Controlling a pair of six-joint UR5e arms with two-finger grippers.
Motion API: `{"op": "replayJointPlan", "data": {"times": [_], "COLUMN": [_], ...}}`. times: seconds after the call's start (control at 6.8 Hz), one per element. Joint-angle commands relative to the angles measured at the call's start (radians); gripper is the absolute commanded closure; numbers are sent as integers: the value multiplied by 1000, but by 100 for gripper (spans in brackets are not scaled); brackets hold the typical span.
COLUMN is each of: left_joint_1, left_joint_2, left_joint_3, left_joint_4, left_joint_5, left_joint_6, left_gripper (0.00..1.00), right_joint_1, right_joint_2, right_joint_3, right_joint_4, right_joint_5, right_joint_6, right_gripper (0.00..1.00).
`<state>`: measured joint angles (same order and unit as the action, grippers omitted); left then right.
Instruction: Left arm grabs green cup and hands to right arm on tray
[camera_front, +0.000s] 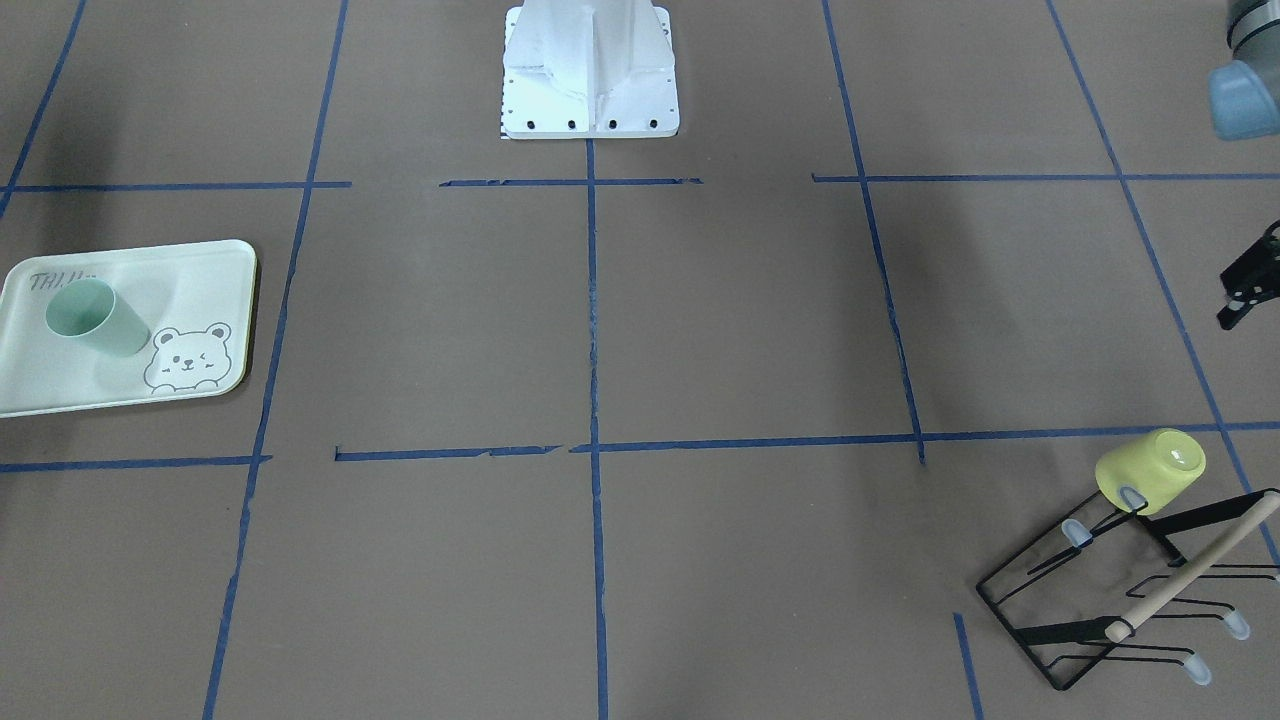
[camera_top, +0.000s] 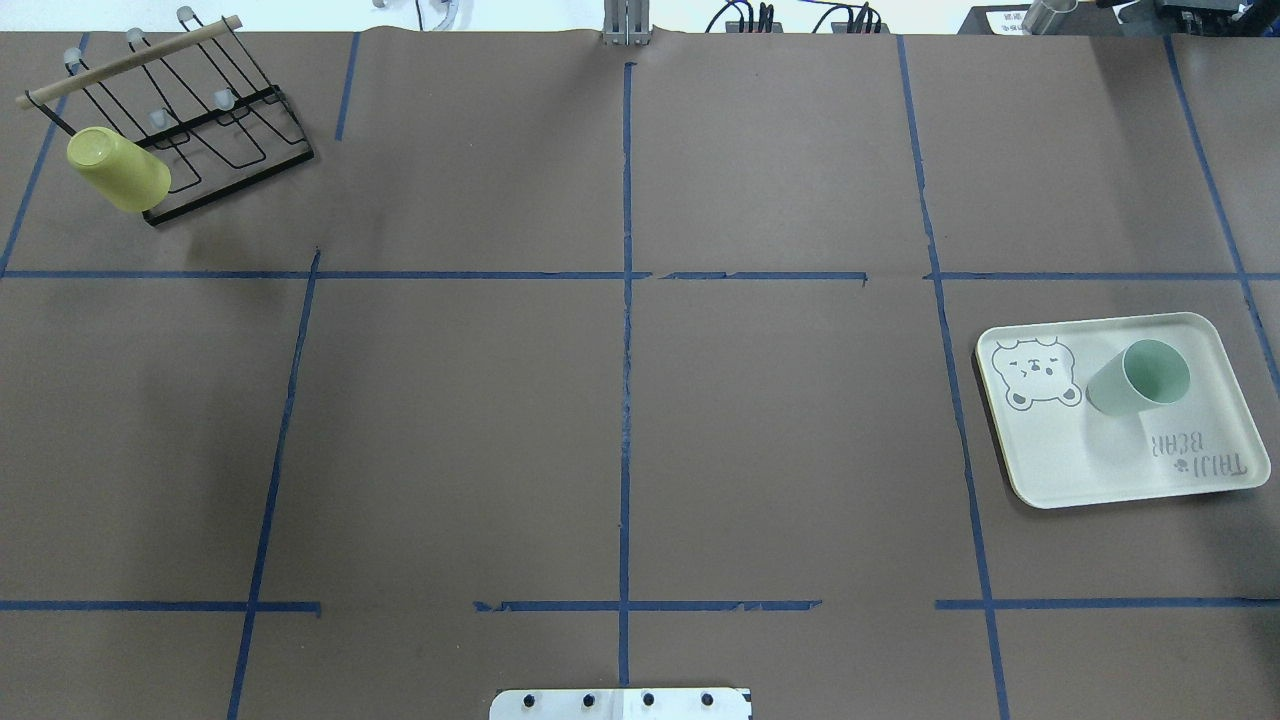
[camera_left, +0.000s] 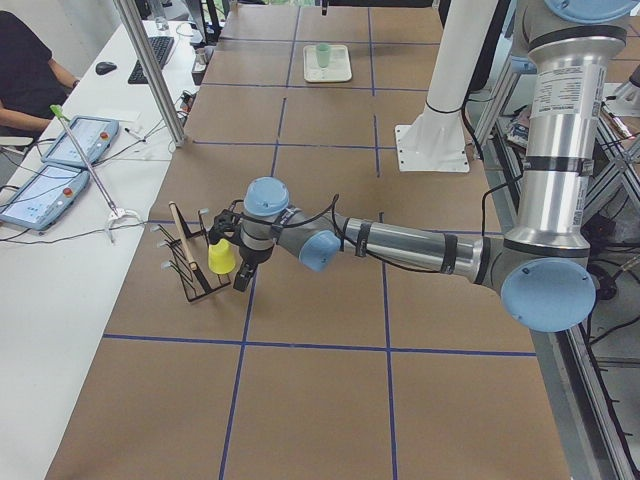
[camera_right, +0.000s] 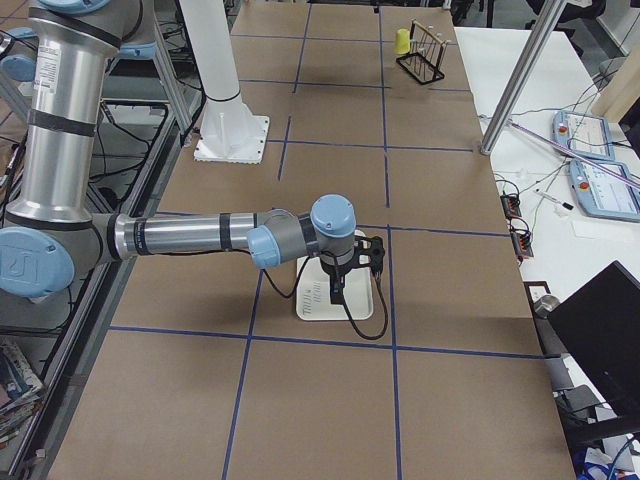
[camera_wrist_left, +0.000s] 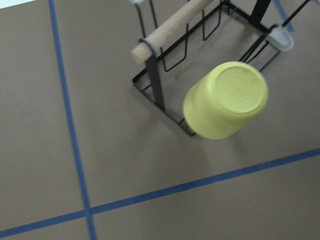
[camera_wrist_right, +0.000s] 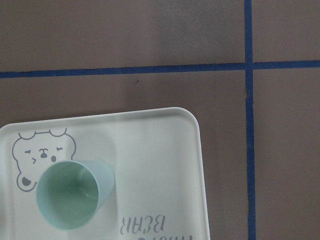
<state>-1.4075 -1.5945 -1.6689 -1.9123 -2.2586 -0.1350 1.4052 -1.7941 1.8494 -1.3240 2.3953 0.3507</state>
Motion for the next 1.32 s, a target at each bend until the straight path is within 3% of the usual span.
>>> {"op": "replayJointPlan", "data": {"times": [0.0, 0.15, 0.29, 0.74, 1.18], "left_joint_1": [-91, -91, -93, -97, -97], "left_joint_2": [-2, 8, 30, 50, 105], "left_joint_3": [0, -2, -9, -75, -106], "left_joint_4": [281, 374, 390, 499, 509], "left_joint_5": [-48, -108, -133, -137, -139], "left_joint_6": [262, 309, 313, 311, 302], "left_gripper": [0, 0, 0, 0, 0], "right_joint_1": [24, 24, 49, 110, 100], "right_joint_2": [-37, -60, -57, -56, -56], "right_joint_3": [5, -4, 2, 19, 21], "right_joint_4": [0, -6, -79, -246, -250], "right_joint_5": [1, -10, -10, -12, -13], "right_joint_6": [-54, -125, -154, -324, -332], "right_gripper": [0, 0, 0, 0, 0]}}
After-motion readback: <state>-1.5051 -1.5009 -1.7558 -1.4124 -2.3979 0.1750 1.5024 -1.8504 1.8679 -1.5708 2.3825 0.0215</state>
